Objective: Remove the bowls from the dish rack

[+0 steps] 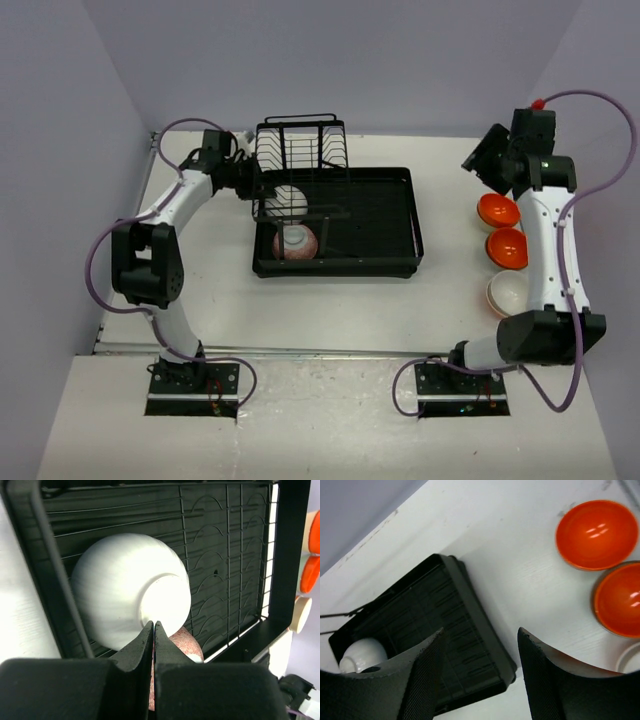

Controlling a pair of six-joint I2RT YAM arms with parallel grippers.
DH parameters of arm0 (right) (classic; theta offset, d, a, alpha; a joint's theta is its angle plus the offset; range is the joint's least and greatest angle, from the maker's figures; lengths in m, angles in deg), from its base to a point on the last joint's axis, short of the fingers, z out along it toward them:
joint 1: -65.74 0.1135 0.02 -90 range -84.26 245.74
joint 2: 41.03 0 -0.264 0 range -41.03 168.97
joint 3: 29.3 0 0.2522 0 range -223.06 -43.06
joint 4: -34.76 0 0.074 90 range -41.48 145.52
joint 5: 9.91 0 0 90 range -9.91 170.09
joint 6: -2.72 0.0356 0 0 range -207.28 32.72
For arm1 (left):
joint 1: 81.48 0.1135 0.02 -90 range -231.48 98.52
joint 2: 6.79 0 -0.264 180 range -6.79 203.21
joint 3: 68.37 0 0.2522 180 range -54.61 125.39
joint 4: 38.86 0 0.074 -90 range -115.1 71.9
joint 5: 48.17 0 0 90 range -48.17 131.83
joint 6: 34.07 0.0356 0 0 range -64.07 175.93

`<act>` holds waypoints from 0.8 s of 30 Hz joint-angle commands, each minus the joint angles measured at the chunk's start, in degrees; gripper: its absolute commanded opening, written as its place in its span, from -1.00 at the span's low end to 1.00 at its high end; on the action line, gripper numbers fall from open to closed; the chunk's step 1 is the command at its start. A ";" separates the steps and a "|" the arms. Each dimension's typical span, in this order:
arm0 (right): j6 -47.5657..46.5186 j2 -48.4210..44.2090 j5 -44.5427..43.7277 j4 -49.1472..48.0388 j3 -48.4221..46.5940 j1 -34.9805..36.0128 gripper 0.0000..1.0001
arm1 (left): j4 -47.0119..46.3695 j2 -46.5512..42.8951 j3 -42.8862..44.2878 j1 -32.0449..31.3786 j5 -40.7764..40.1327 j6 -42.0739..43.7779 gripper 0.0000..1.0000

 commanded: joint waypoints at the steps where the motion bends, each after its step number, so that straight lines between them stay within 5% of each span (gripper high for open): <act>1: -0.20 4.65 10.96 -0.14 -1.32 0.66 0.21 | 0.94 -3.93 1.59 0.67 -3.62 0.44 -1.00; 7: -1.60 9.31 19.66 -3.57 0.35 4.00 0.21 | 1.30 -4.64 3.26 0.67 -4.24 0.53 -1.00; 24: -1.16 15.29 27.32 -7.53 -0.53 10.42 0.20 | 2.71 -0.16 4.32 0.58 -9.51 0.17 -1.00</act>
